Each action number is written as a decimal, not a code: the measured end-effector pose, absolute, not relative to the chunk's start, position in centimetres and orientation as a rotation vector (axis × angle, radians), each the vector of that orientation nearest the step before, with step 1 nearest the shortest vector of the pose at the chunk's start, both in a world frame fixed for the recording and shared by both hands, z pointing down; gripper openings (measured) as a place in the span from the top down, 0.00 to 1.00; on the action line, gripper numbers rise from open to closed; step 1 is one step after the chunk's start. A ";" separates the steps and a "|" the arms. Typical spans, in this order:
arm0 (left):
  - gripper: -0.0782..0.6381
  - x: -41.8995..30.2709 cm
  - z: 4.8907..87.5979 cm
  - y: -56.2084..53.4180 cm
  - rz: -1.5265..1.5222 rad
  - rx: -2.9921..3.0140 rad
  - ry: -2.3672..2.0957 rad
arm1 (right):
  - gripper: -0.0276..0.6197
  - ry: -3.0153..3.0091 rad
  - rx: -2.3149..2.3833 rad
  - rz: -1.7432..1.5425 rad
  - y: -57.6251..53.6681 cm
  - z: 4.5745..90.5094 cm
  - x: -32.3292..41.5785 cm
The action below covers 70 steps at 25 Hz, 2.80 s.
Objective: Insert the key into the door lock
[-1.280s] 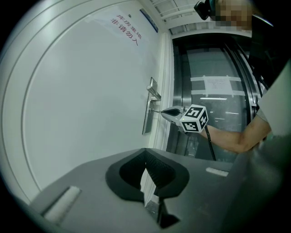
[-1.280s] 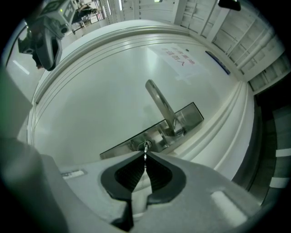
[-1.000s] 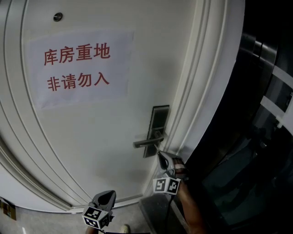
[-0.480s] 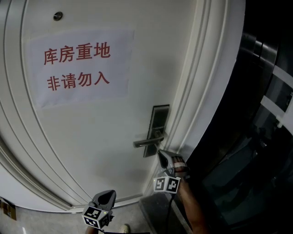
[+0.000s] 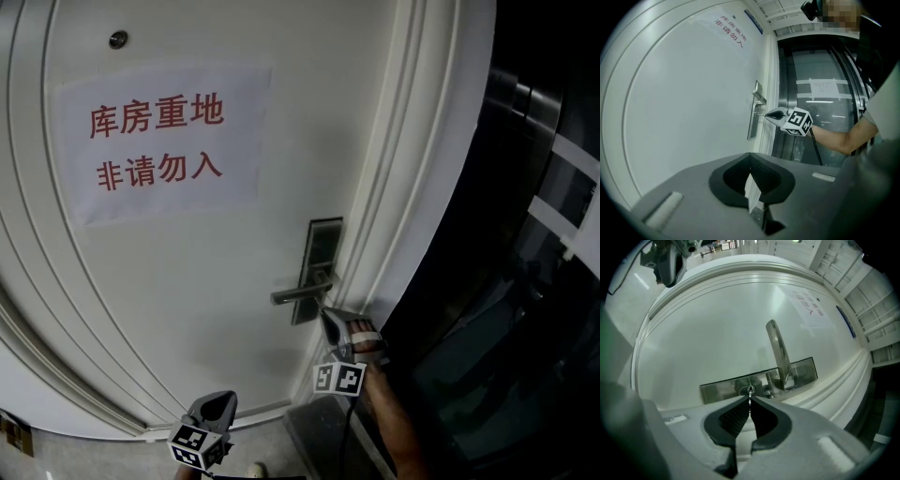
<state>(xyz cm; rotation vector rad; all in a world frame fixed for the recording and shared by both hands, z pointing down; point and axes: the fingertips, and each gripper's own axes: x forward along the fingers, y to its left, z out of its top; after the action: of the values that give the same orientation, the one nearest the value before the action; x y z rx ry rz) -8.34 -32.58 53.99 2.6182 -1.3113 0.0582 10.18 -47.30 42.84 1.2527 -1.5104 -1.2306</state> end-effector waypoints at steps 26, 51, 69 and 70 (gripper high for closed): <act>0.89 -9.4 54.2 -32.3 0.039 2.602 -1.331 | 0.94 -1.334 1.145 -1.288 -48.6 42.9 9.2; 0.89 -10.3 54.5 -33.5 0.036 2.595 -1.330 | 0.94 -1.329 1.159 -1.274 -49.9 42.8 8.9; 0.89 -9.8 54.7 -33.3 0.033 2.592 -1.317 | 0.89 -1.413 1.162 -1.259 -49.8 43.2 8.9; 0.89 -9.8 54.7 -33.3 0.034 2.591 -1.318 | 0.85 -1.424 1.157 -1.249 -49.8 43.4 8.9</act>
<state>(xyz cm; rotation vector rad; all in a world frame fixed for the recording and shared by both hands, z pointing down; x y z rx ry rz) -9.82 -33.27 54.74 2.5914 -1.3177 0.0336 8.91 -49.80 43.41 1.1566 -1.4241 -1.2491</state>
